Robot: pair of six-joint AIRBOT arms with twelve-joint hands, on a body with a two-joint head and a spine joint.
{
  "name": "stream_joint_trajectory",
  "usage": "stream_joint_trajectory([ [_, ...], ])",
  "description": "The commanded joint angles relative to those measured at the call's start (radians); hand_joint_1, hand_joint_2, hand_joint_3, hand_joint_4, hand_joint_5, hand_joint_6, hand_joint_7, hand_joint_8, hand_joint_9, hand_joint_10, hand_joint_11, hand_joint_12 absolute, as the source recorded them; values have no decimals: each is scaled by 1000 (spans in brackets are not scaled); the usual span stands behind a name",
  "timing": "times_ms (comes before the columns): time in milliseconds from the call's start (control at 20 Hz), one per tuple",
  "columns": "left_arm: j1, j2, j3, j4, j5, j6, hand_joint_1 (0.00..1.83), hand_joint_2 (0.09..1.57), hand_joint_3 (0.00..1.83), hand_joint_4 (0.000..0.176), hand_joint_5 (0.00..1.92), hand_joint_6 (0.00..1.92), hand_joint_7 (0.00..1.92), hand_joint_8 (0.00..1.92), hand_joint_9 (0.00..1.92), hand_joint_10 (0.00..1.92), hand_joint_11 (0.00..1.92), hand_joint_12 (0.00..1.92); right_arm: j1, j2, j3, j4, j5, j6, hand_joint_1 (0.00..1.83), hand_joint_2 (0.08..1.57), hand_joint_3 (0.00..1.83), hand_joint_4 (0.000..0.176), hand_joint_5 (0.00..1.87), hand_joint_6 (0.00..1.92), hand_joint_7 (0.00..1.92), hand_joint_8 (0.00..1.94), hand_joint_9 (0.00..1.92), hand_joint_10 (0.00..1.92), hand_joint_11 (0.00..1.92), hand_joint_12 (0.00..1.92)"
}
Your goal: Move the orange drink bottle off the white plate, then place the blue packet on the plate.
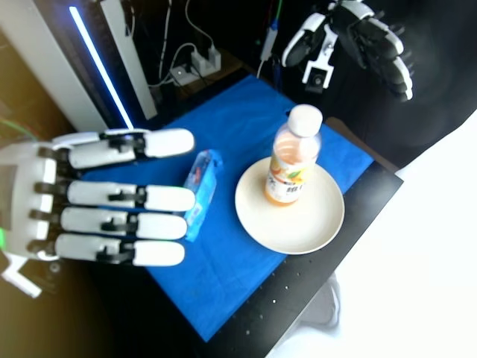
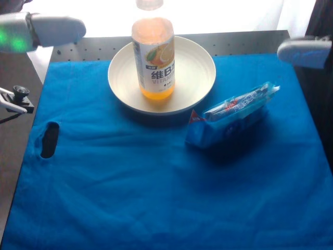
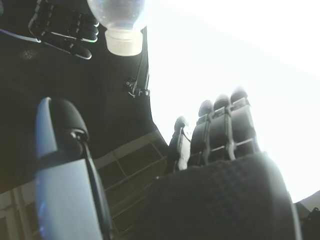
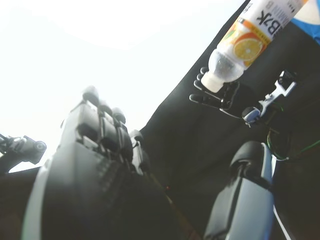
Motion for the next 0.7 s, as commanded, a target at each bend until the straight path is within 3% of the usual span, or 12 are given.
stream_joint_trajectory([
  [0,-17,-3,7,-36,-106,-7,513,793,18,128,0,0,0,0,0,0,0,0,11,-1,0,22,120,6,637,772,16,87,220,9,114,1,46,1,0,138],
  [150,-18,-14,14,-33,-92,-7,480,738,0,132,0,0,0,0,0,0,0,0,11,-6,0,22,126,6,658,780,3,59,225,0,92,0,47,1,0,273],
  [200,-26,-23,22,-24,-80,-13,466,709,0,119,0,0,0,0,0,0,0,0,11,-7,0,22,128,5,670,787,2,56,224,0,84,2,52,1,0,309],
  [300,-56,-48,51,19,-40,-56,487,809,22,130,0,0,0,0,0,0,0,0,11,-8,-1,22,129,5,675,824,7,45,232,1,104,4,66,4,0,358],
  [400,-90,-79,85,57,2,-89,552,834,26,111,0,0,0,0,0,0,0,0,11,-8,0,22,129,5,676,839,5,29,308,17,176,13,98,10,0,444],
  [450,-102,-94,99,74,20,-101,585,828,19,113,0,0,0,0,0,0,0,0,11,-9,0,21,129,5,655,883,11,14,323,11,205,9,108,8,0,496],
  [500,-111,-109,112,90,35,-114,606,808,8,112,0,0,0,0,0,0,0,0,11,-12,1,18,129,5,646,917,11,14,293,2,214,5,115,6,0,537],
  [550,-119,-128,129,105,44,-133,630,798,3,108,0,0,0,0,0,0,0,0,12,-15,3,16,129,5,632,936,15,33,254,0,220,5,122,8,0,545],
  [600,-124,-143,143,113,52,-144,676,781,0,116,0,0,0,0,0,0,0,0,12,-17,3,16,130,5,548,957,10,62,136,0,230,4,144,10,0,592],
  [650,-129,-157,155,119,69,-146,704,755,0,102,0,0,0,0,0,0,0,0,12,-19,3,14,131,5,534,977,8,90,69,2,240,4,169,13,0,667],
])
